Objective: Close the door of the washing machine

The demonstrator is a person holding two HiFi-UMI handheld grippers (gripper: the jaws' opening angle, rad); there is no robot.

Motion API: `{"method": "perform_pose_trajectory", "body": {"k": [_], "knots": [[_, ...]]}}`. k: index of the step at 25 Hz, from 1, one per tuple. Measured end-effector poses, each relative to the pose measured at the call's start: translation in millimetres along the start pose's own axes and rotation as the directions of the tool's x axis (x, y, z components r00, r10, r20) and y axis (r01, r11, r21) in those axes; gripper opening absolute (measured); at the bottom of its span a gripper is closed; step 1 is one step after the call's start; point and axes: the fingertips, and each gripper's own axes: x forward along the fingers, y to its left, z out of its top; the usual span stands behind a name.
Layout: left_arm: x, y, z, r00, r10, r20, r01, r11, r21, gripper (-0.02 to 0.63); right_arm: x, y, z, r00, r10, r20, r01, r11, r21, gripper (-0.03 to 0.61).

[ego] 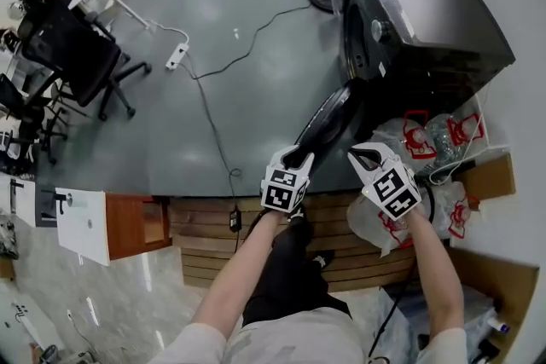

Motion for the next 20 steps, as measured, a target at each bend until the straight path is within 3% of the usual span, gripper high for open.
{"method": "perform_pose_trajectory", "body": {"k": [9,13,20], "knots": [[0,49,10,0.998,-0.061,0.003,0.061,0.998,-0.002,0.138,81,-34,23,0.993,0.064,-0.095,-0.075,0.991,-0.111,0.005],[3,73,15,0.993,-0.118,-0.016,0.118,0.993,0.000,0.141,113,-50,39,0.985,0.100,-0.139,-0.124,0.977,-0.173,0.035],[13,110,29,0.973,-0.217,-0.080,0.217,0.976,-0.002,0.146,153,-79,45,0.965,0.088,-0.246,-0.182,0.901,-0.393,0.118]]}}
